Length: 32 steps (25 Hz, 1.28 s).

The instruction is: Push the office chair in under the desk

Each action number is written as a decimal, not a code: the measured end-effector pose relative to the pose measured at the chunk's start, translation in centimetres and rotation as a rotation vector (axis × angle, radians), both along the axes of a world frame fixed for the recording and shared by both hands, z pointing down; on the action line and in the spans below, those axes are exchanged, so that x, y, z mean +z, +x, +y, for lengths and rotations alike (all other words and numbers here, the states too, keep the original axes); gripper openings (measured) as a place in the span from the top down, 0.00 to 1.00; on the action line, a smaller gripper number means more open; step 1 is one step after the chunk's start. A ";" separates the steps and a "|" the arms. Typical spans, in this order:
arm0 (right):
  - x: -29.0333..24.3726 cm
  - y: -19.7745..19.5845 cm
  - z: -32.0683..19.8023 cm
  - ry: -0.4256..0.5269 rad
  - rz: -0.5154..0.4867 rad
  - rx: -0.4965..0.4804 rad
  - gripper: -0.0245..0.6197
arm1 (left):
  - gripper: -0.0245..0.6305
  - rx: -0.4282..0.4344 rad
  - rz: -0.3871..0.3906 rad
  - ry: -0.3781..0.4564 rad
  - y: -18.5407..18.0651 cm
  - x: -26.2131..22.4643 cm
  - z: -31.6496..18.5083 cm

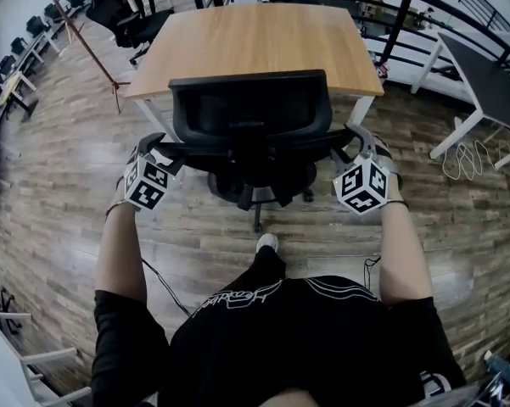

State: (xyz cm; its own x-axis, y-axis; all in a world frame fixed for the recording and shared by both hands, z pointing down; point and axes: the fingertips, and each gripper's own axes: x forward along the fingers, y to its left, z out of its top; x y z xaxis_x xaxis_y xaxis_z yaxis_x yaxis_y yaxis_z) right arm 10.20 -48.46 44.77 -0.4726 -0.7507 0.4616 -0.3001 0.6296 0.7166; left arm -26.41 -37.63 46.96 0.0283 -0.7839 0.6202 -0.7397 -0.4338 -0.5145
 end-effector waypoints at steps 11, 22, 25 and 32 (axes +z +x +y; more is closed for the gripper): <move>0.2 -1.3 -4.3 -0.003 0.008 0.013 0.56 | 0.53 0.033 0.001 0.022 -1.4 0.0 -5.0; -0.4 -3.2 -11.8 -0.013 0.014 0.042 0.56 | 0.53 0.052 0.005 0.050 -3.5 -0.7 -12.9; -0.4 -3.7 -13.2 -0.015 0.016 0.048 0.56 | 0.53 0.058 0.006 0.051 -4.0 -0.7 -14.6; -0.4 -4.7 -16.5 -0.006 0.011 0.068 0.56 | 0.53 0.072 0.005 0.062 -5.2 -0.6 -18.6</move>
